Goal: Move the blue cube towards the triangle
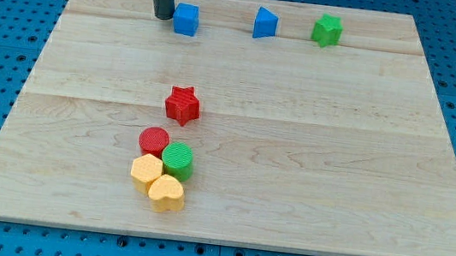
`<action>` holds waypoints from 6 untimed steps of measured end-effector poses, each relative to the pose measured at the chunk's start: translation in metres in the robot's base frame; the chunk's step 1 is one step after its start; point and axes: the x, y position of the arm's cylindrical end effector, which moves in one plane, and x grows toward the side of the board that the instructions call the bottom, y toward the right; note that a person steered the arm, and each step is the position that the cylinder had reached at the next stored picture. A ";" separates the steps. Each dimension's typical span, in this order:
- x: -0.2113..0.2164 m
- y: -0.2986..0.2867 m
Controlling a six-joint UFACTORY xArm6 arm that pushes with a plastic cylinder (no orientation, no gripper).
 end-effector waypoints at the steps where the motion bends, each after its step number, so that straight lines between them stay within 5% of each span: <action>1: 0.016 -0.004; 3: 0.002 0.045; 6: -0.034 0.011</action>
